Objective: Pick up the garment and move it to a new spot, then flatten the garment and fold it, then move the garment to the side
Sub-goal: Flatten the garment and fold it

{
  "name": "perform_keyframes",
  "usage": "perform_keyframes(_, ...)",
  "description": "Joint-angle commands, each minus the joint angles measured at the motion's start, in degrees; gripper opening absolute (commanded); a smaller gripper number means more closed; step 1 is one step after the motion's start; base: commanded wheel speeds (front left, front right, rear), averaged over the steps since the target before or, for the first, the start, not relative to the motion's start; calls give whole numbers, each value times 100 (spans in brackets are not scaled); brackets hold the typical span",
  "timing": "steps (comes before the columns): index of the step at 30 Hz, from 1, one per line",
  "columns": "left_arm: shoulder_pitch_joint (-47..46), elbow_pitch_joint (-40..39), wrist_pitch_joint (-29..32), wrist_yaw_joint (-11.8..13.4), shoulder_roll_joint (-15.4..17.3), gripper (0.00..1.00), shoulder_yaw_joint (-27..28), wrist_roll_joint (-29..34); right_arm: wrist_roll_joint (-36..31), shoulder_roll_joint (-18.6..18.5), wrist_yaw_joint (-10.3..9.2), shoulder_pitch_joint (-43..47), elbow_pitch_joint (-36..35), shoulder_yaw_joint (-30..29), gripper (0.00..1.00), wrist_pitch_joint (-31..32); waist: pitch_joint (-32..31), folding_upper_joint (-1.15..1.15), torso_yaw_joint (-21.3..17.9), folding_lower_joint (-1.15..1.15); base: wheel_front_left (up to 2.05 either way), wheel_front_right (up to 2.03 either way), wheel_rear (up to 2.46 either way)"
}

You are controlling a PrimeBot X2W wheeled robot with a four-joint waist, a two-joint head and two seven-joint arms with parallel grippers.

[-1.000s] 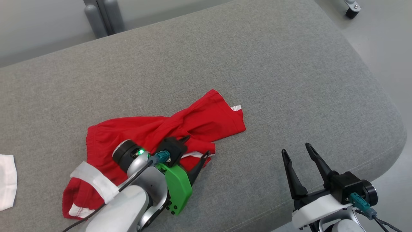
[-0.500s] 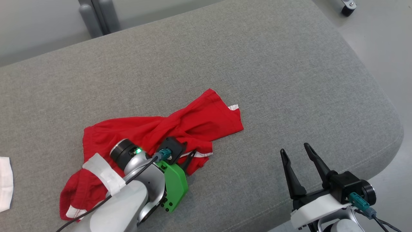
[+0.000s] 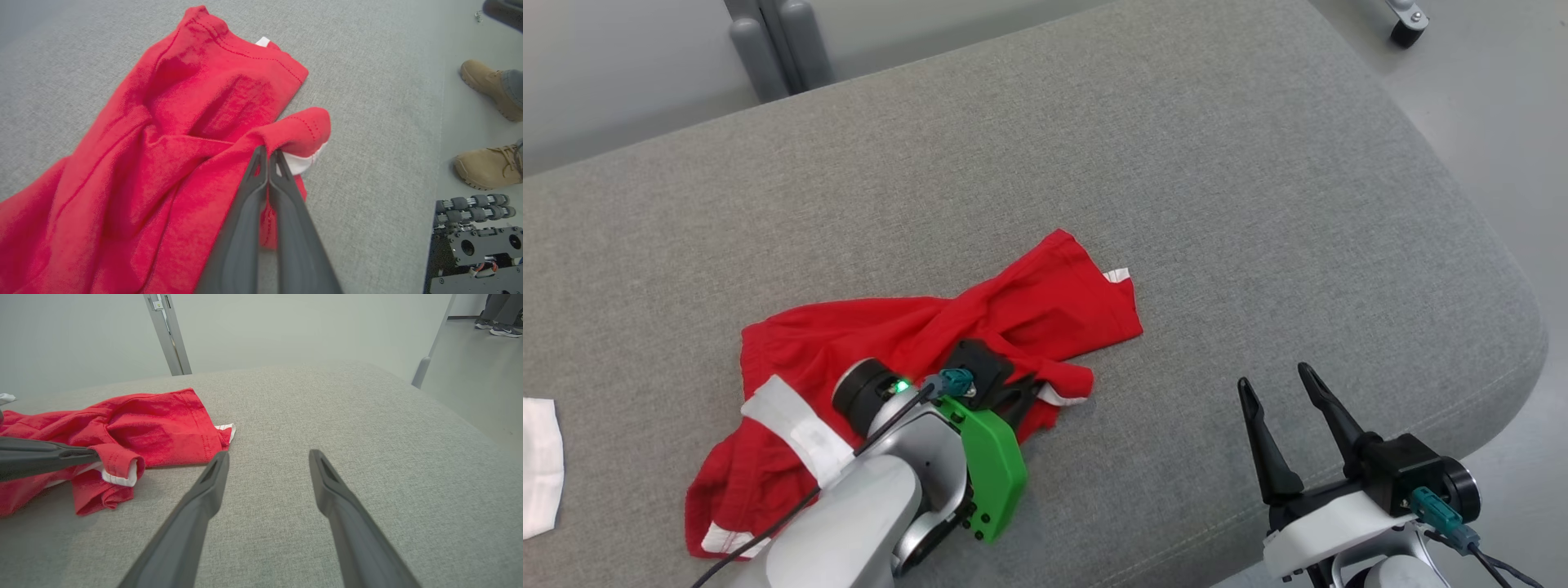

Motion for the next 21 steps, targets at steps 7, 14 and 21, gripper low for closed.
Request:
perform_keyframes(7,218,-1107,1356,-23,69,0,-53,-1030,-86,-10,-2,66,33,-29,100,-19,-39,0,102,0,0,0,0)
perform_keyframes(14,-310,-1242,3060,113,-169,0,146,-2223,-23,-10,-2,-245,-19,229,100,-19,354,0,25,0,0,0,0)
perform_keyframes(21,-992,-566,3526,374,-267,38,653,-2736,147,-11,-2,-427,-47,533,100,-19,751,0,-321,0,0,0,0)
